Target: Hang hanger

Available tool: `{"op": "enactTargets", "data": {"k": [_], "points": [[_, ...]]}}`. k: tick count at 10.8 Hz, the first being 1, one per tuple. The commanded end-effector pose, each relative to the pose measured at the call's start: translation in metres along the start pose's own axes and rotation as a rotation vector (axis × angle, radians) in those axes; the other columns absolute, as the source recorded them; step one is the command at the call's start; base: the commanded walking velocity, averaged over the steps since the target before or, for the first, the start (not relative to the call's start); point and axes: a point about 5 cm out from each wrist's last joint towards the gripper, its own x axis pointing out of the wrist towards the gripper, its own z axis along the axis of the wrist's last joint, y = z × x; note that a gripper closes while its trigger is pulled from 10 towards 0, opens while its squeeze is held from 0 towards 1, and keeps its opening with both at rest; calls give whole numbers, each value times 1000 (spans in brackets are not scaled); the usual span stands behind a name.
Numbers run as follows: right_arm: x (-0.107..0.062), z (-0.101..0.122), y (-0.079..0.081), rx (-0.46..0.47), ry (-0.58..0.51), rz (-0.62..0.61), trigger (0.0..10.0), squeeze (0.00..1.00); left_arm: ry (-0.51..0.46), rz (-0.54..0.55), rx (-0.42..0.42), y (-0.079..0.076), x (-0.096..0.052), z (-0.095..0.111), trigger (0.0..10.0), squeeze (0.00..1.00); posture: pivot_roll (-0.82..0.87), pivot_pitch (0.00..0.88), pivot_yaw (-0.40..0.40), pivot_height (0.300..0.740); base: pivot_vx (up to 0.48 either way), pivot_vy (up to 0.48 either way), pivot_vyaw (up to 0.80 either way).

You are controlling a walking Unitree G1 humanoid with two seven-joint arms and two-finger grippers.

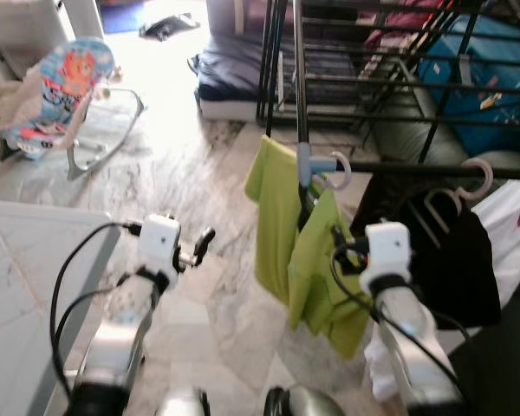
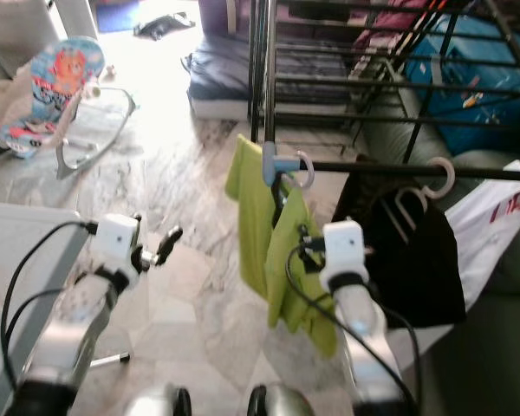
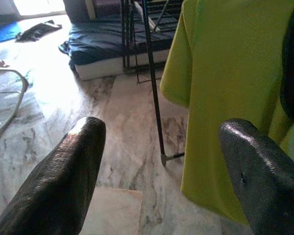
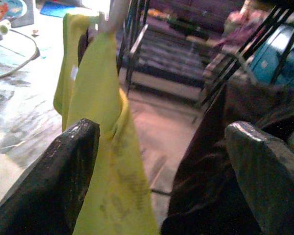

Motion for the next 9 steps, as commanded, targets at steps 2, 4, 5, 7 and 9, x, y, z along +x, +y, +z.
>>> {"op": "enactTargets", "data": {"k": [2, 4, 5, 7, 9], "points": [[-8, 20, -15, -142, -108, -109, 10000, 1000, -2, -54, 17, -10, -3, 2, 10000, 0, -61, 81, -44, 740, 0, 0, 0], [-7, 23, -25, -148, -111, -169, 10000, 1000, -25, -78, 15, -16, 0, 9, 10000, 0, -67, 79, -39, 740, 0, 0, 0], [-5, 25, -25, -140, -115, -163, 10000, 1000, -35, -96, 11, -21, 1, 12, 10000, 0, -64, 78, -39, 740, 0, 0, 0], [-5, 21, -19, -126, -93, -152, 10000, 1000, -35, -106, 17, -23, 1, 12, 10000, 0, -62, 79, -40, 740, 0, 0, 0], [-5, 19, -17, -127, -88, -149, 10000, 996, -43, -111, 21, -23, 3, 13, 10000, 0, -59, 71, -45, 740, 0, 0, -800]]}}
